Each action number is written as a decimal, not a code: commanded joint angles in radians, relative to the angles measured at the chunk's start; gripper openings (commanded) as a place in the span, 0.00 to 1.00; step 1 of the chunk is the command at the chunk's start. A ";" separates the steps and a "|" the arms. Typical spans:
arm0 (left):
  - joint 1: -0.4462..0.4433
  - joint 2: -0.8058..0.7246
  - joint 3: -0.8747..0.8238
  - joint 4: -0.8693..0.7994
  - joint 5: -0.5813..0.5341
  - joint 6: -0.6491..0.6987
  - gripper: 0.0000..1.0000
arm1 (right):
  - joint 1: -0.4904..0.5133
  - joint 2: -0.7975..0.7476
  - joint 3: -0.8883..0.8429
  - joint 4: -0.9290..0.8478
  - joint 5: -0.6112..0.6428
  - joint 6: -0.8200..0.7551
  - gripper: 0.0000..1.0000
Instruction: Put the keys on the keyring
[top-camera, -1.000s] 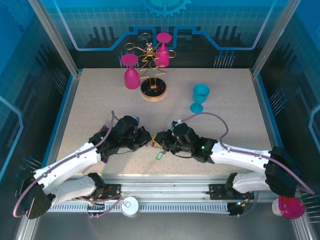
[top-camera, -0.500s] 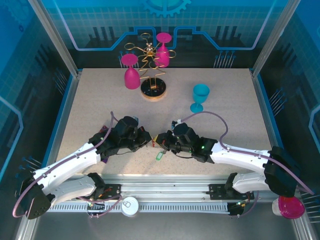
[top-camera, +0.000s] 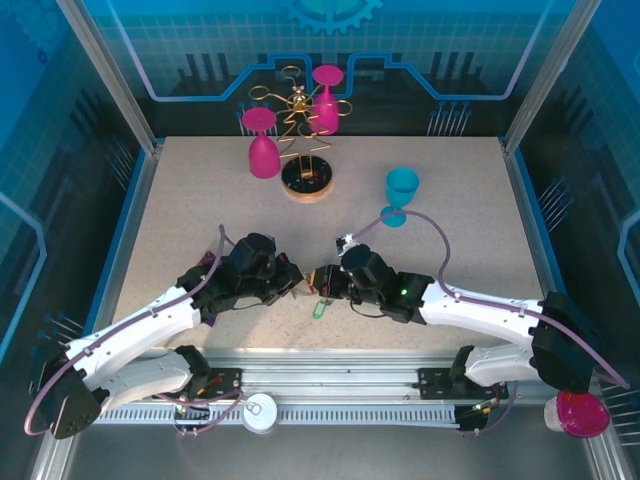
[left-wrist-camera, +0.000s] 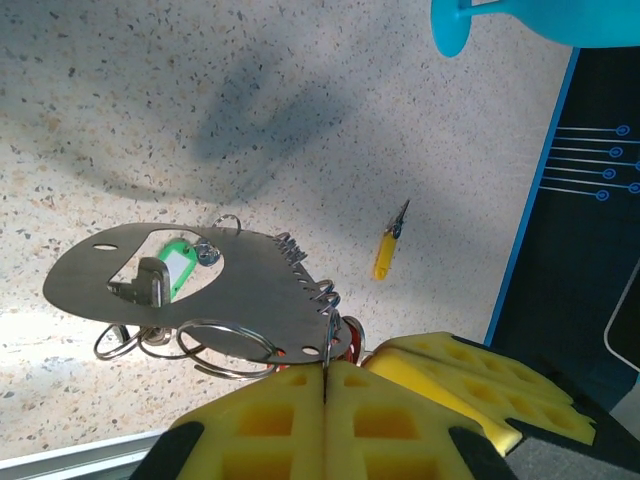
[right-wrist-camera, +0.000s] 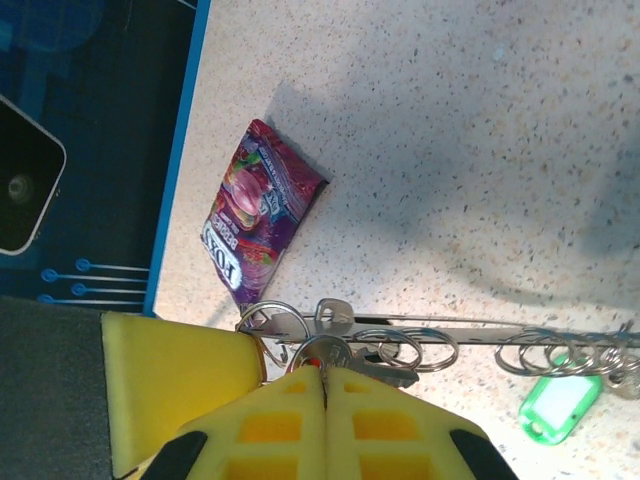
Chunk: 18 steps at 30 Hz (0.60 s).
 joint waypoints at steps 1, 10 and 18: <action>-0.001 -0.026 0.017 -0.030 -0.017 -0.049 0.00 | 0.012 0.011 0.020 -0.028 0.064 -0.172 0.15; -0.001 -0.025 0.044 -0.077 -0.017 -0.131 0.00 | 0.011 -0.155 -0.080 -0.039 0.186 -0.829 0.51; -0.002 -0.029 0.062 -0.109 -0.019 -0.167 0.00 | 0.020 -0.208 -0.169 0.177 -0.050 -1.168 0.63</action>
